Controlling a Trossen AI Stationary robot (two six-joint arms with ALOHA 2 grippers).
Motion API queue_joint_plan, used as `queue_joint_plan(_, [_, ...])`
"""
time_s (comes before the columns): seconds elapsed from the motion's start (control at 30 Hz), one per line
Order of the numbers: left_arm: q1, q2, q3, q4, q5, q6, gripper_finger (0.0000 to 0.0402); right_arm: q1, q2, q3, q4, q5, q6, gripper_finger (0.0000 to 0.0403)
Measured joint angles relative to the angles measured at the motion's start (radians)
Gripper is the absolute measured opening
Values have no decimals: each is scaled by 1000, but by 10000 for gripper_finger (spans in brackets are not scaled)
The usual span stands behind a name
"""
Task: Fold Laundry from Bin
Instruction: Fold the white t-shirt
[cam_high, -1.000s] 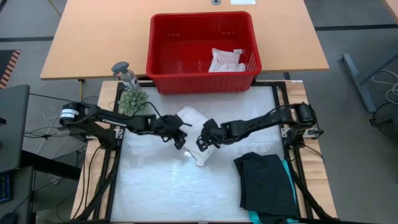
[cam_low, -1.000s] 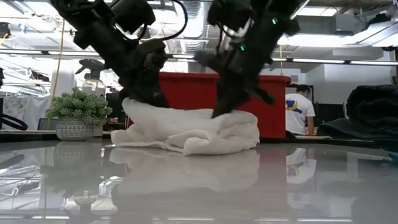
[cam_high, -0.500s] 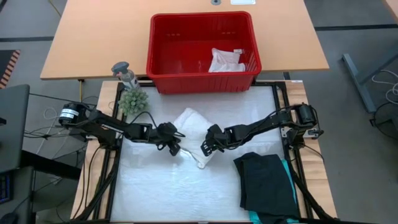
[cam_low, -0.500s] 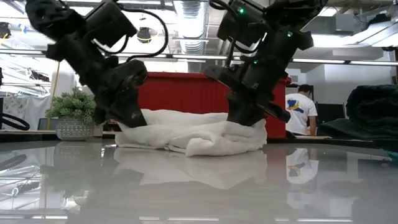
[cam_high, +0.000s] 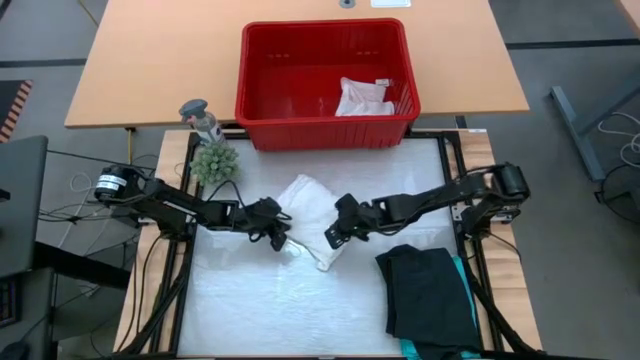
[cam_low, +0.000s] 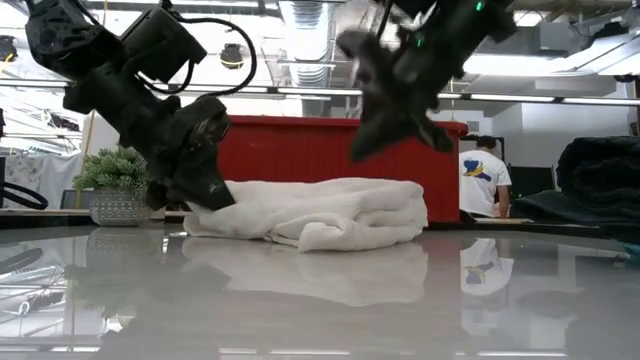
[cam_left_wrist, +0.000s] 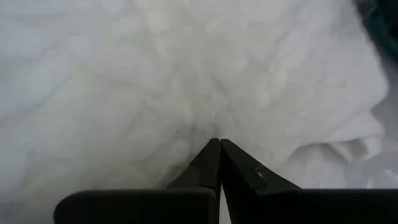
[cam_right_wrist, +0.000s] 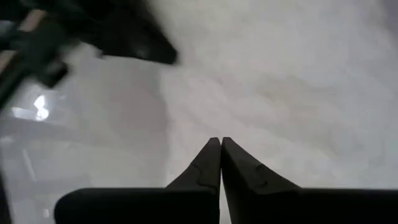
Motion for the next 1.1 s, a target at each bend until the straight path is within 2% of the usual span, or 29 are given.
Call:
queue_joint_plan(0.17, [0,0,2,31,-2,4,0,43,-12,2,105,49,-108,26])
queue_joint_plan(0.3, [0,0,2,36,1,0,0,52,92,2,190,67,-163,14])
queue_joint_plan(0.4, [-1,0,2,36,2,-1,0,49,174,1,204,84,-130,14])
queue_joint_plan(0.5, [-1,0,2,55,22,-2,0,53,249,1,241,17,-114,14])
queue_joint_plan(0.63, [10,-20,2,177,80,-16,0,72,293,5,278,-35,-78,15])
queue_joint_plan(0.7, [17,-42,4,248,61,-11,0,77,294,5,277,-41,-72,15])
queue_joint_plan(0.8, [25,-53,4,266,-66,2,0,75,294,5,265,-48,-80,15])
queue_joint_plan(0.9, [40,-16,3,235,-152,-51,0,73,294,5,262,-52,-89,16])
queue_joint_plan(1.1, [74,156,-4,284,-94,-83,0,75,295,5,255,-64,-92,16])
